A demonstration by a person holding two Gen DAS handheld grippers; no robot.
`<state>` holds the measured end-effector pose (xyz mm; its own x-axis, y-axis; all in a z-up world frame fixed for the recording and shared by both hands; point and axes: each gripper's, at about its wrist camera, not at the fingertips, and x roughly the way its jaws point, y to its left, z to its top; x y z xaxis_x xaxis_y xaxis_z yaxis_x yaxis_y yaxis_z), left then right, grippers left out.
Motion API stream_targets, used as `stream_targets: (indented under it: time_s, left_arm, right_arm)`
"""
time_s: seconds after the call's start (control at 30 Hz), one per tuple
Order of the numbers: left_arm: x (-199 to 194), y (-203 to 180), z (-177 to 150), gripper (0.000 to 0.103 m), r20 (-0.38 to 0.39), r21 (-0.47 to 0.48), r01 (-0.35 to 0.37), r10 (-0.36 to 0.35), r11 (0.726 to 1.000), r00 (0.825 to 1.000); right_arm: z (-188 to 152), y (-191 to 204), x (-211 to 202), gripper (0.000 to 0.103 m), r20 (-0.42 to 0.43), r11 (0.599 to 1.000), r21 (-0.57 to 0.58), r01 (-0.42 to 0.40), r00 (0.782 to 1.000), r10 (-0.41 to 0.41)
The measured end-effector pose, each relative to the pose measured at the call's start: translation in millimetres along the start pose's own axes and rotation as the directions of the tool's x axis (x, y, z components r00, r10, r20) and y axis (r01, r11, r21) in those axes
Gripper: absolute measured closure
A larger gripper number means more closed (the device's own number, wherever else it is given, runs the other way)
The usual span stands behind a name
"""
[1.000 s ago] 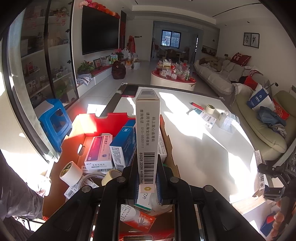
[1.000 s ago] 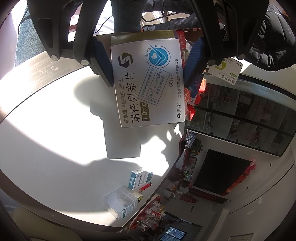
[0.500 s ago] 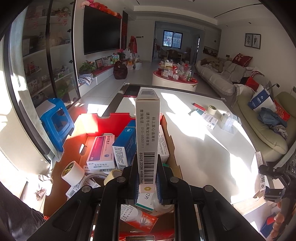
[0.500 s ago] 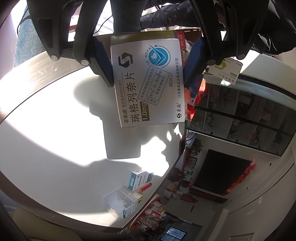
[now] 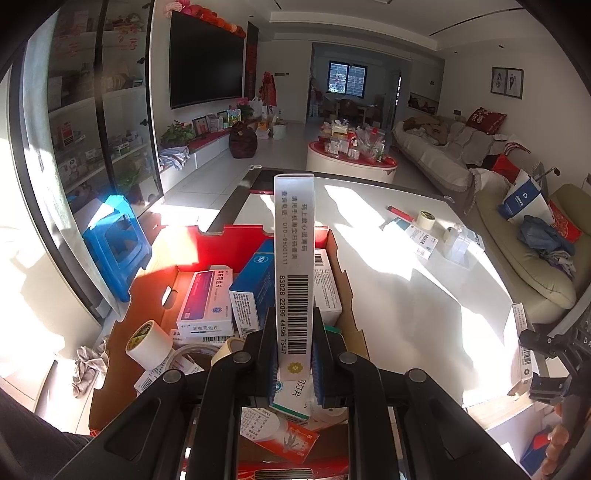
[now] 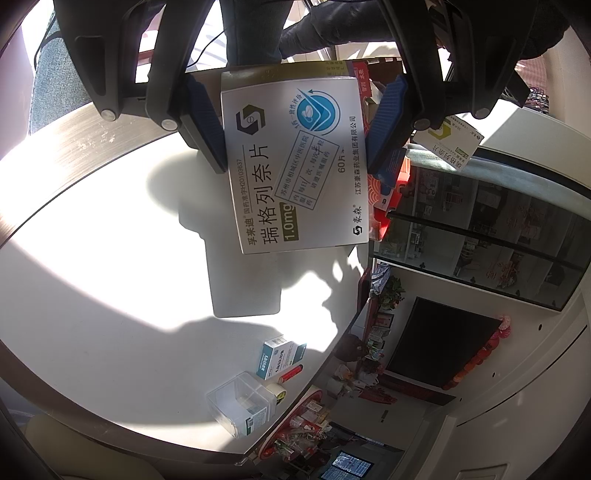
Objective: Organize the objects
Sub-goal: 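Lower both boxes into the tray and open both grippers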
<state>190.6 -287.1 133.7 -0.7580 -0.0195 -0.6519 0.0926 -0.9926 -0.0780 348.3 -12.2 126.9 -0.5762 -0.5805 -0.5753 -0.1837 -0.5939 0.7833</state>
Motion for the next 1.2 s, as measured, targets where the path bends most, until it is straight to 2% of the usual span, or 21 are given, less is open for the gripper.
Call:
stream_targets:
  time_s: [0.63,0.93,1.2]
  left_arm:
    - [1.7,10.4,2.1,0.089,0.009,-0.014,-0.035,0.035,0.999,0.999]
    - [-3.0,21.7,9.9,0.089,0.035,-0.022,-0.064,0.064,0.998,0.997]
    - [-5.0,39.5,22.1,0.089,0.066,-0.037,-0.095,0.098,0.995,0.993]
  right_arm:
    - [-4.1,5.5,3.9,0.030,-0.008,1.000,-0.010,-0.009,1.000,0.009]
    - [-11.7,37.8,22.3,0.030,-0.050,0.996,-0.063,-0.055,0.997,0.052]
    - [-22.9,87.2,57.2,0.030,-0.136,0.984,-0.131,-0.120,0.985,0.102]
